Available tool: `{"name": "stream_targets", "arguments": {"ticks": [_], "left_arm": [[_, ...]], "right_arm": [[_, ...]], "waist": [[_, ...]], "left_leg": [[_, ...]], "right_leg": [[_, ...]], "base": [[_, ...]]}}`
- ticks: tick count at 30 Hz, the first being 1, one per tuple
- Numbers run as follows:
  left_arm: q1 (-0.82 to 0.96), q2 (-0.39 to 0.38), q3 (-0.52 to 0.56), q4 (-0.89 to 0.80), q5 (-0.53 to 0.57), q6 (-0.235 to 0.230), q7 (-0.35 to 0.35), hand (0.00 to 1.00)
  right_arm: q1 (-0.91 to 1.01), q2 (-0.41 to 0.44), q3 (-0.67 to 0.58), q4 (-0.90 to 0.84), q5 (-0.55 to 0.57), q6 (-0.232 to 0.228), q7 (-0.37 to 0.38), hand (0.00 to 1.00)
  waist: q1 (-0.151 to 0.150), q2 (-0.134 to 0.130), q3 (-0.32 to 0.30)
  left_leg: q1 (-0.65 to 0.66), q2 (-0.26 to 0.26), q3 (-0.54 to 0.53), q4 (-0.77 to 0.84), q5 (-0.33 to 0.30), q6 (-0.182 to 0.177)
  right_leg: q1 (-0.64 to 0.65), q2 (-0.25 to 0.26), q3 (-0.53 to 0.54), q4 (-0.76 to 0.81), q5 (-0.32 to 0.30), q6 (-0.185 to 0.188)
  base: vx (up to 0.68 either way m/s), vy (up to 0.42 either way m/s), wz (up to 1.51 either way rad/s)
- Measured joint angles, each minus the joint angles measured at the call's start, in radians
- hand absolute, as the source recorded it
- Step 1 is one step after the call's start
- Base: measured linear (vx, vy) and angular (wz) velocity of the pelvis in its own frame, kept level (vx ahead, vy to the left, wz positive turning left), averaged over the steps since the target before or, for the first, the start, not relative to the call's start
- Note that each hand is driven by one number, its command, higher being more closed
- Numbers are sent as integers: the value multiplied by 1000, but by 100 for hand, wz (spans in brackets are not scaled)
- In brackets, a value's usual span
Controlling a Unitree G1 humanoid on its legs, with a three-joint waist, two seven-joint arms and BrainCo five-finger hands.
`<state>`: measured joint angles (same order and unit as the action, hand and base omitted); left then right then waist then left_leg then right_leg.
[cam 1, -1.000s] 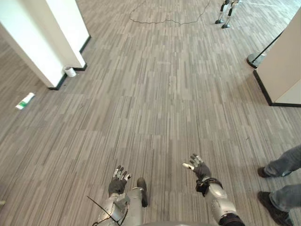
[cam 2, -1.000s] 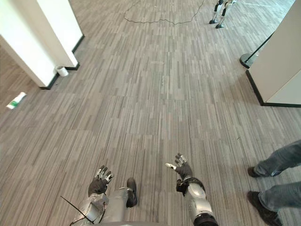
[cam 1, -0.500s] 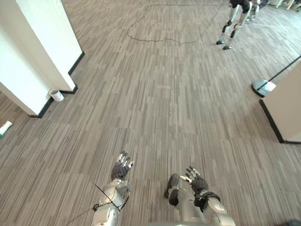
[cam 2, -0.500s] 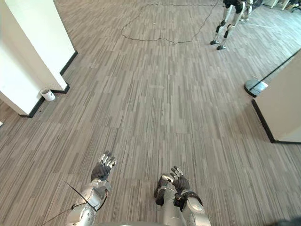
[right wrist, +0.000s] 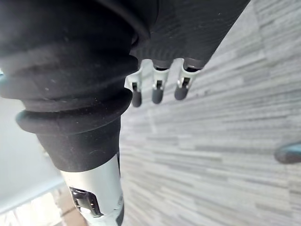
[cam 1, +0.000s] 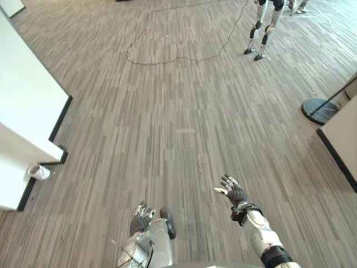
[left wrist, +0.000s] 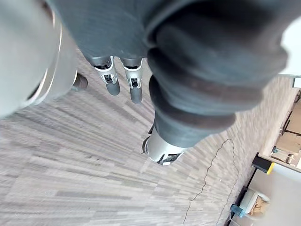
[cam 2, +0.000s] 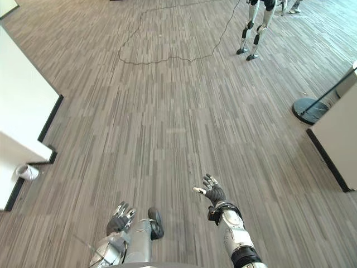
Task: Organize washtable
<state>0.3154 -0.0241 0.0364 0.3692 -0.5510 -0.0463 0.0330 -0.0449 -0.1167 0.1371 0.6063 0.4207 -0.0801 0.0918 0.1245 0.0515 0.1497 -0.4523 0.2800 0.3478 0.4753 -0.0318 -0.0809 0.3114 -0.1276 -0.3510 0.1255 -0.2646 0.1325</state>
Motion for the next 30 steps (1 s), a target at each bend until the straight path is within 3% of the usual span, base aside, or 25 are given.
{"name": "stream_targets", "arguments": {"ticks": [1,2,3,4,5,6,7,9,11,12,13,15,16,18,19,20,21,23,24,25,27,28,29,30], "left_arm": [[-1,5,17,0,2,1,8,0],[-2,17,36,-5,5,-1,11,0],[-5,25,44,-6,6,0,11,0],[-16,37,49,-6,15,3,13,0],[-16,59,49,-6,15,5,14,0],[-19,67,48,-10,16,5,15,0],[-11,72,45,-51,23,3,16,0],[-24,73,31,-101,23,-8,14,0],[-81,87,-2,-113,25,-18,12,0],[-118,90,-14,-105,26,-18,11,0],[-144,88,-17,-88,32,-21,12,0],[-156,86,-27,-43,57,-27,14,0],[-153,83,-29,-15,58,-27,13,0],[-135,58,-26,-12,58,-28,15,0],[-120,30,-21,-1,57,-28,15,0],[-109,16,-23,27,54,-27,17,0],[-110,13,-23,39,51,-23,19,0],[-83,11,-10,49,34,-16,25,0],[-77,9,-1,48,32,-15,25,0],[-77,9,13,46,31,-15,25,0],[-75,8,31,42,20,-15,24,0],[-68,5,38,33,14,-15,25,0],[-64,1,38,29,13,-15,25,0],[-47,-16,44,25,13,-15,28,0]], "right_arm": [[14,7,0,0,0,1,1,0],[28,24,-3,-1,0,2,2,0],[30,35,-7,-1,0,2,3,0],[29,57,-21,0,8,8,6,0],[28,67,-25,4,15,14,8,0],[36,70,-22,6,16,14,10,0],[53,71,-21,-9,15,12,16,0],[72,67,-24,-47,15,7,19,0],[100,68,-48,-70,8,0,20,0],[113,64,-64,-70,5,1,17,0],[121,57,-69,-70,-1,3,15,0],[134,40,-69,-70,-6,4,16,0],[144,31,-70,-64,-14,9,16,0],[151,14,-73,-66,-20,11,20,0],[143,-12,-77,-65,-21,16,19,0],[130,-20,-79,-66,-21,18,12,0],[122,-21,-81,-65,-21,18,6,0],[102,-14,-88,-72,-16,13,-18,0],[99,-12,-88,-76,-8,11,-23,0],[87,-9,-88,-80,9,7,-25,0],[61,-10,-82,-80,19,7,-25,0],[48,-13,-71,-81,18,6,-24,0],[46,-18,-61,-81,17,2,-24,0],[51,-28,-48,-68,10,2,-23,0]], "waist": [[-4,-13,-2],[-5,-52,-8],[-8,-70,-7],[-17,-100,4],[-27,-99,7],[-33,-94,11],[-52,-81,18],[-64,-78,17],[-89,-78,18],[-106,-73,21],[-112,-70,23],[-112,-65,14],[-112,-57,-2],[-111,2,-15],[-95,77,-15],[-79,104,-8],[-78,116,-9],[-74,46,16],[-67,31,13],[-52,8,14],[-47,-3,17],[-42,-5,15],[-37,1,13],[-23,27,6]], "left_leg": [[1,-13,-2,54,-28,50],[17,-47,19,97,-90,118],[32,-63,32,112,-117,133],[84,-93,43,122,-170,148],[169,-110,45,101,-208,157],[224,-118,51,71,-217,153],[365,-151,59,-45,-219,149],[458,-177,55,-134,-222,141],[514,-192,20,-182,-254,120],[545,-193,-2,-196,-279,104],[590,-191,-16,-211,-304,75],[677,-186,-21,-217,-350,29],[666,-144,-35,-84,-367,21],[547,-13,-54,240,-320,31],[450,117,-73,487,-155,29],[370,205,-90,690,-114,24],[337,225,-100,761,-122,36],[259,187,-58,811,-157,91],[232,178,-38,787,-161,96],[172,152,-15,694,-165,90],[96,100,-1,433,-164,82],[86,38,-17,172,-138,48],[88,10,-40,36,-108,14],[120,-30,-87,-135,78,47]], "right_leg": [[-41,-50,-2,142,-4,-10],[-145,-141,23,402,25,-50],[-202,-186,33,539,73,-81],[-301,-263,35,797,141,-108],[-368,-283,20,970,127,-129],[-390,-280,19,1010,118,-134],[-444,-250,-1,1019,84,-132],[-526,-213,-38,956,45,-124],[-622,-182,-91,771,28,-123],[-661,-165,-127,560,44,-116],[-664,-148,-170,293,133,-98],[-669,-139,-193,137,242,-88],[-666,-123,-155,212,308,-166],[-651,-78,-153,283,285,-206],[-602,-4,-178,292,224,-222],[-541,55,-164,269,190,-220],[-499,71,-156,245,182,-214],[-311,72,-103,113,174,-192],[-277,68,-90,78,175,-190],[-219,56,-69,20,176,-173],[-158,35,-51,-35,172,-129],[-141,7,-35,-42,155,-70],[-130,-1,-26,-42,144,-48],[-91,-10,8,-43,111,23]], "base": [[989,499,7],[799,422,19],[764,369,16],[703,256,17],[692,196,11],[779,128,2],[628,71,2],[587,26,19],[615,-53,50],[583,-117,61],[602,-136,52],[670,-198,37],[861,-322,35],[723,-282,7],[720,-197,-41],[730,-166,-50],[703,-117,-48],[652,-78,-33],[583,-35,-45],[667,54,-50],[658,136,-43],[443,187,-37],[578,298,-63],[602,284,-33]]}}
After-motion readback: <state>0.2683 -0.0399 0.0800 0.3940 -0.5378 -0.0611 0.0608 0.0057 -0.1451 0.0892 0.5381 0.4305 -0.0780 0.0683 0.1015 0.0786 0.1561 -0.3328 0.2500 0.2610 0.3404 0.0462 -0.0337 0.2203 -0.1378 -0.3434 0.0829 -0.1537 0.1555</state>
